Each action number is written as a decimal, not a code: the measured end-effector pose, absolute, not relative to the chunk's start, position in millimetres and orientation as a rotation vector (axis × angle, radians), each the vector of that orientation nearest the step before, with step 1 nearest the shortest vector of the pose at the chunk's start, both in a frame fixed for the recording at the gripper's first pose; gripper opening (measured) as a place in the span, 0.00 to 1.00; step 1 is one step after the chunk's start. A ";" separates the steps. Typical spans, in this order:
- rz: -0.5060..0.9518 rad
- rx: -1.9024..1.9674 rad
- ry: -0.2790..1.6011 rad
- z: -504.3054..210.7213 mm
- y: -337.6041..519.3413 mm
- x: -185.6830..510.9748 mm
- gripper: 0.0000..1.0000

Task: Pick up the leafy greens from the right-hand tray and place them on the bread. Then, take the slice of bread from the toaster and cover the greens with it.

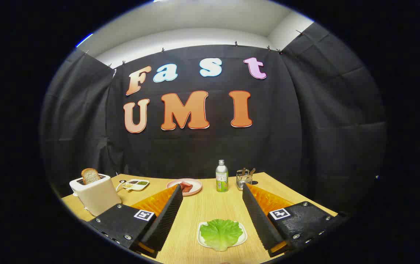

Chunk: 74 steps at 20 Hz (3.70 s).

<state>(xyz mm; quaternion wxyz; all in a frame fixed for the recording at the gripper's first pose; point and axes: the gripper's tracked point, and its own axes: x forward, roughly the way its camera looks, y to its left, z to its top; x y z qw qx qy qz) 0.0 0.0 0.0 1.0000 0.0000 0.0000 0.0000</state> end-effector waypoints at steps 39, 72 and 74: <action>-0.032 -0.184 0.307 -116.9 -7.2 45.0 0.99; -0.075 -0.050 0.664 -235.3 -26.3 69.6 0.16; -0.076 -0.023 0.660 -234.1 -25.2 68.6 0.03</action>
